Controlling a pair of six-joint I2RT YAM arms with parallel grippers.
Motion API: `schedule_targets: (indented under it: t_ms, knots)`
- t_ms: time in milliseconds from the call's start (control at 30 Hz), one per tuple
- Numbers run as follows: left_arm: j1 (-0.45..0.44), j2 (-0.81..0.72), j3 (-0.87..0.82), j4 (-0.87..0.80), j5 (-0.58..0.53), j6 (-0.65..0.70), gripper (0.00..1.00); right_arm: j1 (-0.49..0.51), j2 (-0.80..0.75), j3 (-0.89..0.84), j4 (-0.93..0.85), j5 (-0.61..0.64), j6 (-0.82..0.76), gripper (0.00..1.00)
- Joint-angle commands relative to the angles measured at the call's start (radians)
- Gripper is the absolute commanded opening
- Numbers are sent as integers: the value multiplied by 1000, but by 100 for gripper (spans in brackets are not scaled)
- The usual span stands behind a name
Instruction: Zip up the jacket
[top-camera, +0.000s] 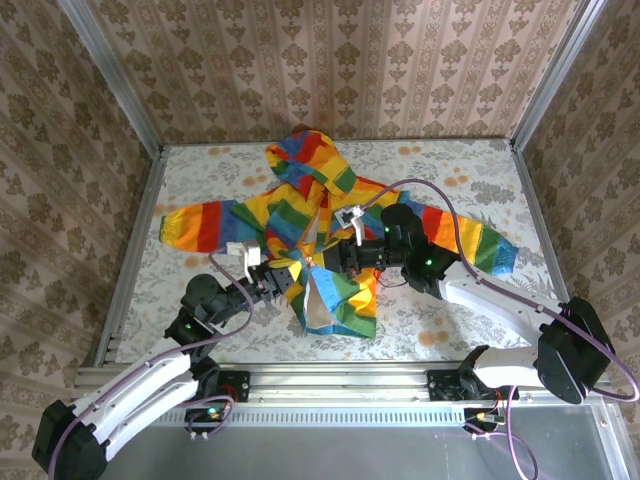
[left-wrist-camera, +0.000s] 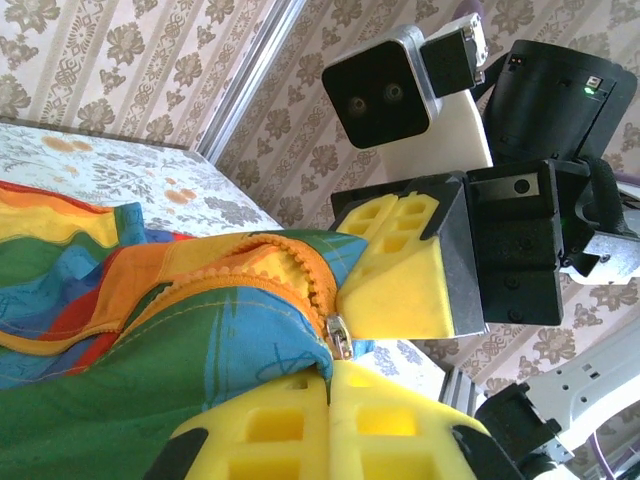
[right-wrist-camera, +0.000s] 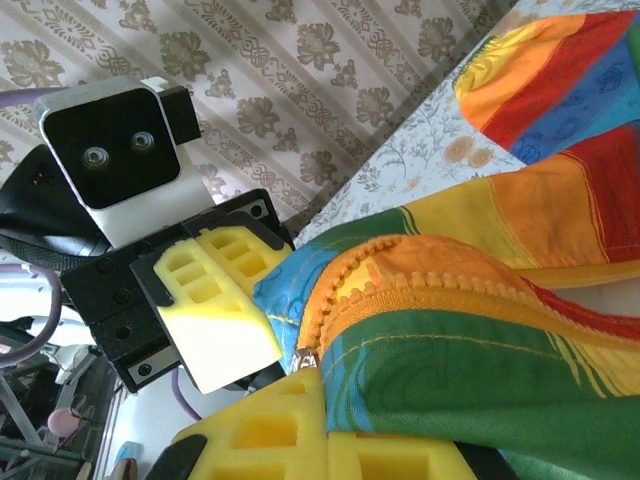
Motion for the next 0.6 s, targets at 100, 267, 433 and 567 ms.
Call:
schedule_targets:
  t_ms: [100,267,433,567]
  knots:
    - [-12,-8,8,-73,66,7,0,-15,7,1,39,-52,16,0]
    - [-7,-14,24,-145,88,-19,0,-19,8,-3,35,-56,14,0]
    - [-5,-18,33,-175,91,-45,0,-18,29,-14,58,-72,29,0]
    - [-5,-28,17,-155,58,-94,0,-17,32,-40,97,-71,49,0]
